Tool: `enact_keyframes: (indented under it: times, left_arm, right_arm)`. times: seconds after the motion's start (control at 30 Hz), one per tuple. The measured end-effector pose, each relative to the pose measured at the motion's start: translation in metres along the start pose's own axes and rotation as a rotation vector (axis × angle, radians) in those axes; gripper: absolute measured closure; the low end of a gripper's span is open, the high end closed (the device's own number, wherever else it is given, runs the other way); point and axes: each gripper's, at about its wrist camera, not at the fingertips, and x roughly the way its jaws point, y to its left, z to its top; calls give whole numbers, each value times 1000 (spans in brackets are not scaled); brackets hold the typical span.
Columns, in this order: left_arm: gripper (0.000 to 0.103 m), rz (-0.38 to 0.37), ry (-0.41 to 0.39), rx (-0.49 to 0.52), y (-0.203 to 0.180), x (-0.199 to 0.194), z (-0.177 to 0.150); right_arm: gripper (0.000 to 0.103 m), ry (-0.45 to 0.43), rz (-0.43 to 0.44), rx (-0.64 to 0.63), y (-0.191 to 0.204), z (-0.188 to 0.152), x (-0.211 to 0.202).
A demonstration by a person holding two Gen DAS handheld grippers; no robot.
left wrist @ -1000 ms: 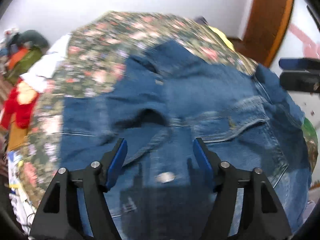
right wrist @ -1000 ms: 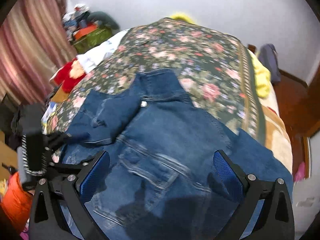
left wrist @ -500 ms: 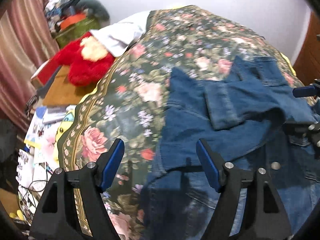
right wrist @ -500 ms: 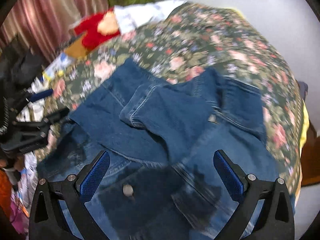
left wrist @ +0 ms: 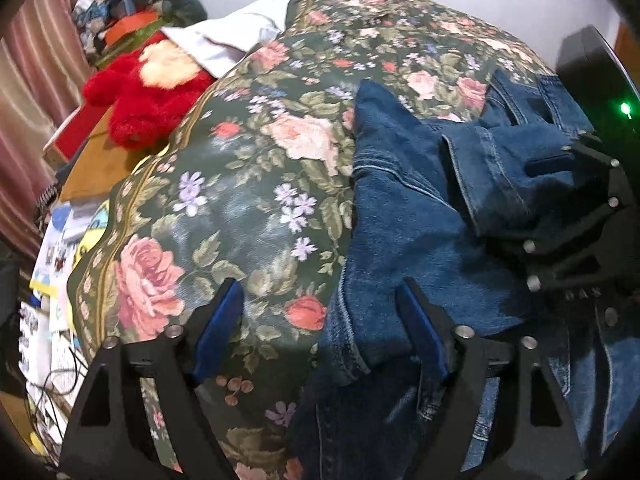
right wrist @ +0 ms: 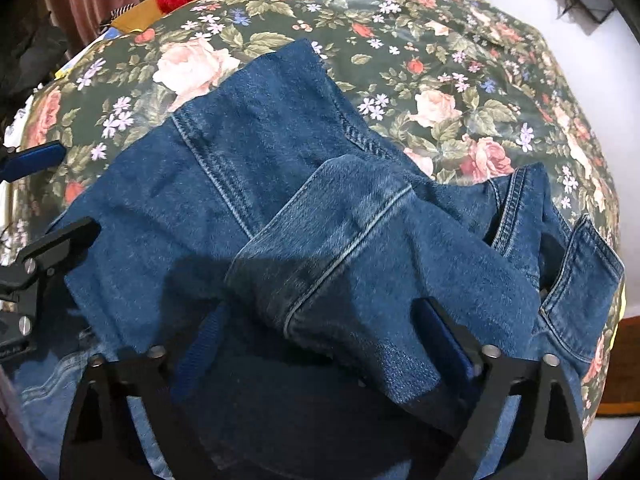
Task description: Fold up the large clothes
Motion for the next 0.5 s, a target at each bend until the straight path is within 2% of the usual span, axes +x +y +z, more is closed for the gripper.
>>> enact_keyframes:
  times: [0.07,0.1,0.13,0.17,0.2,0.23,0.33,0.5]
  left_arm:
    - [18,12,-12,20,-3,2,-1]
    - [18,18,-19,33,-4,3,-2]
    - [16,19,-22,37,-5,4,-1]
    - [16,19,-24,39,-5,4,-1]
    - [15,15,-27,38,-5,5,-1]
    - [15,13,-28,38,-4,5,-1]
    - [15,6,-29,43,-4,6,-1]
    - [15,2,-25,48,-3,8,0]
  right_arm:
    - [37,-30,-8,3,1,-2,0]
    - [50,-41,-25,11,-1,-1,-1]
    - [56,-47,-23,25,-1,-1,-1]
    - [61,-54,-4,47,-5,-1,-3]
    - [71,-81,21,91,-11,-2,-8]
    - [76,-108,42,129,-15,-2,-15]
    - [86,-199,74,265,-34,-9,-43]
    - [86,-271,91,438,-72,-27,-85]
